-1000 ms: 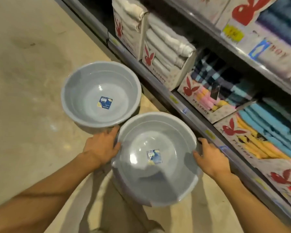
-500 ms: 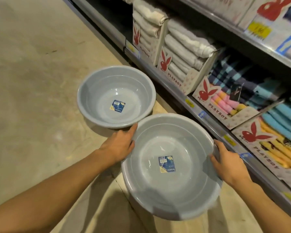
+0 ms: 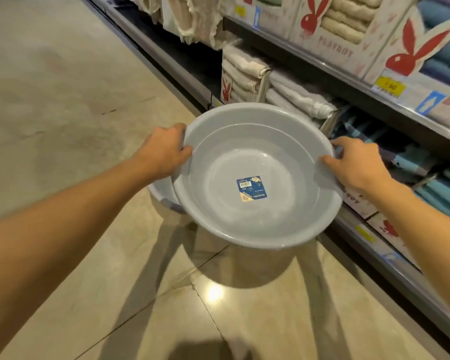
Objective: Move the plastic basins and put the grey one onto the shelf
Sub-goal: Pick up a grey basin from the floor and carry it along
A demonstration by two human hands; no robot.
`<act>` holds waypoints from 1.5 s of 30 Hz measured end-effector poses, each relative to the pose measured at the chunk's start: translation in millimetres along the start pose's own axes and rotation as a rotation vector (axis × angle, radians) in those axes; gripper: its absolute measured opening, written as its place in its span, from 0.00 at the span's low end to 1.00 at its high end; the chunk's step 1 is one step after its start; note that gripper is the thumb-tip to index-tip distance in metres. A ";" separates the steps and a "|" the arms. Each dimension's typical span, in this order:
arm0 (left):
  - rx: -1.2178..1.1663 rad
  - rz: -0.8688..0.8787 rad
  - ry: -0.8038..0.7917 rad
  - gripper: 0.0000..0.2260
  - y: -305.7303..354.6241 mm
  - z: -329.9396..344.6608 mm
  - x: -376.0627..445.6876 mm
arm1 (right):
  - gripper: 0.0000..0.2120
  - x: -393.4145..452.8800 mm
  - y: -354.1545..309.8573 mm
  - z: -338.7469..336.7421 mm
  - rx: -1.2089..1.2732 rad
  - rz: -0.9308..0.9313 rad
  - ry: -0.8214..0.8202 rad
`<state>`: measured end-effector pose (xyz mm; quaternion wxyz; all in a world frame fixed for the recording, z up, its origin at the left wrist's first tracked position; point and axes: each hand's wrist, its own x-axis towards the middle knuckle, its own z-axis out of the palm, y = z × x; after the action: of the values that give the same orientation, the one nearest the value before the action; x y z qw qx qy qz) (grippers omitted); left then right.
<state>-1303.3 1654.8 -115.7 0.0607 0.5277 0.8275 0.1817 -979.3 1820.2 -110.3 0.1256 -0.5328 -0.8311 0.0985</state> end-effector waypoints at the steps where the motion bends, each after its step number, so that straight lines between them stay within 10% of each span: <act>1: 0.007 -0.031 0.008 0.19 -7.2 -6.3 4.6 | 0.19 9.1 -12.5 3.0 0.020 -0.013 -0.001; 28: 0.212 -0.264 -0.048 0.13 -173.4 102.6 71.8 | 0.16 102.3 -91.1 200.4 -0.046 -0.001 -0.110; 45: -0.261 -0.412 -0.112 0.24 -176.9 128.5 49.0 | 0.24 80.7 -74.8 222.8 0.270 0.173 -0.255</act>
<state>-1437.7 1662.4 -294.9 0.2097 0.3450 0.8825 0.2411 -1145.9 1856.1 -291.1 0.0806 -0.5635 -0.7707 0.2864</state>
